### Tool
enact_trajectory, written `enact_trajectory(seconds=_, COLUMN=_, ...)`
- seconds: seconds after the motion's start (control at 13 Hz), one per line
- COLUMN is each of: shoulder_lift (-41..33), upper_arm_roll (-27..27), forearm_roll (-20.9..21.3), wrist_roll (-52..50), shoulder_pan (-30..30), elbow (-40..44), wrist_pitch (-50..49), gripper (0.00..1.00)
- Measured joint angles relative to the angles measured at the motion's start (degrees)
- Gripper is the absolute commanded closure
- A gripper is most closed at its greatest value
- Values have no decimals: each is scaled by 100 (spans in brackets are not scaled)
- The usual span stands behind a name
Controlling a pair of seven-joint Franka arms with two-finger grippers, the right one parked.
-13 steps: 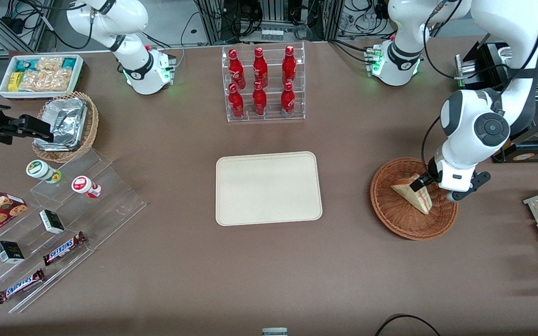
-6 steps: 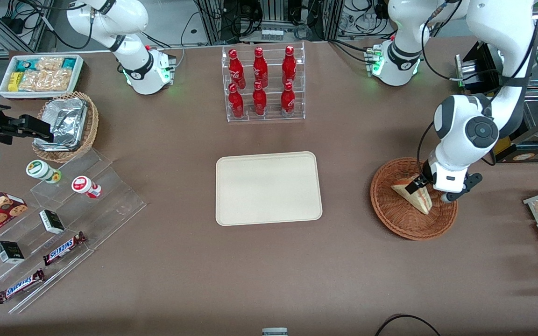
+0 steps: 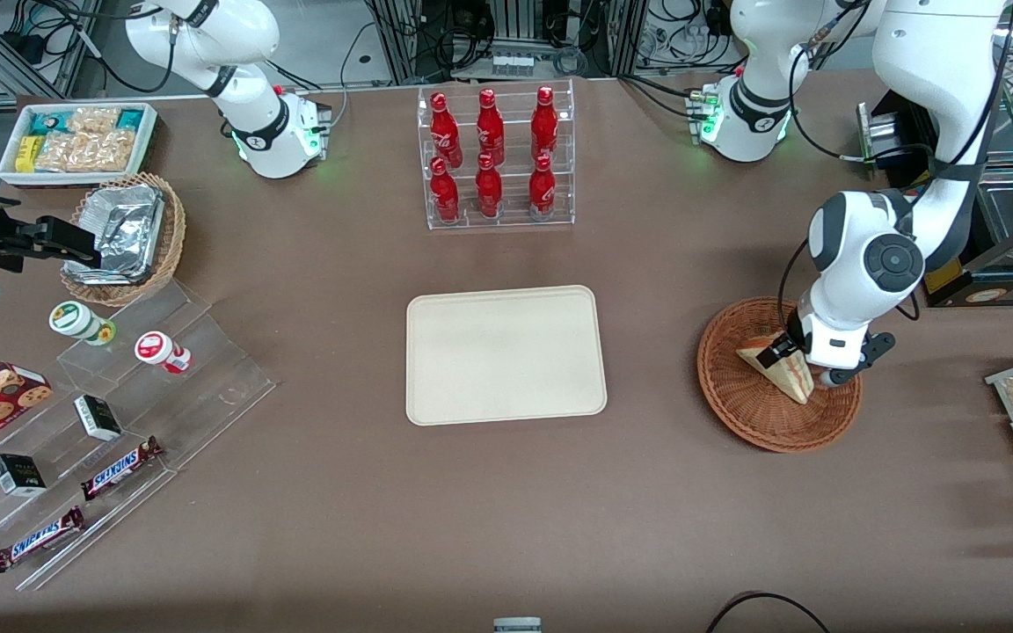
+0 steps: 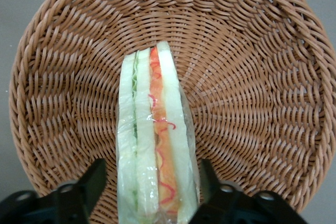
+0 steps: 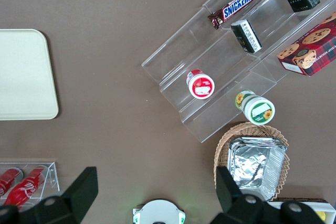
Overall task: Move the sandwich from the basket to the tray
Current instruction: 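Lower the left gripper around the wrapped sandwich and close it, then lift the sandwich and carry it with the left gripper over the tray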
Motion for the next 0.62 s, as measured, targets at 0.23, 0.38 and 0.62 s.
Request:
enact_trajectory(seconds=0.23, shoulder_lift=-7, upper_arm_roll=-7, forearm_roll=0, wrist_roll=-14, shoulder_pan=-8, elbow=54, wrist_pitch=-8, gripper=100)
enact_trajectory(seconds=0.38, shoulder_lift=-33, upper_arm_roll=-12, forearm_roll=0, wrist_roll=-14, shoulder_pan=-19, elbow=379, wrist_pitch=-557, gripper=100)
enact_trajectory(seconds=0.62, shoulder_lift=-118, upper_arm_roll=-71, forearm_roll=0, wrist_roll=-11, shoulder_pan=-219, elbow=1614, wrist_pitch=-2365, gripper=100)
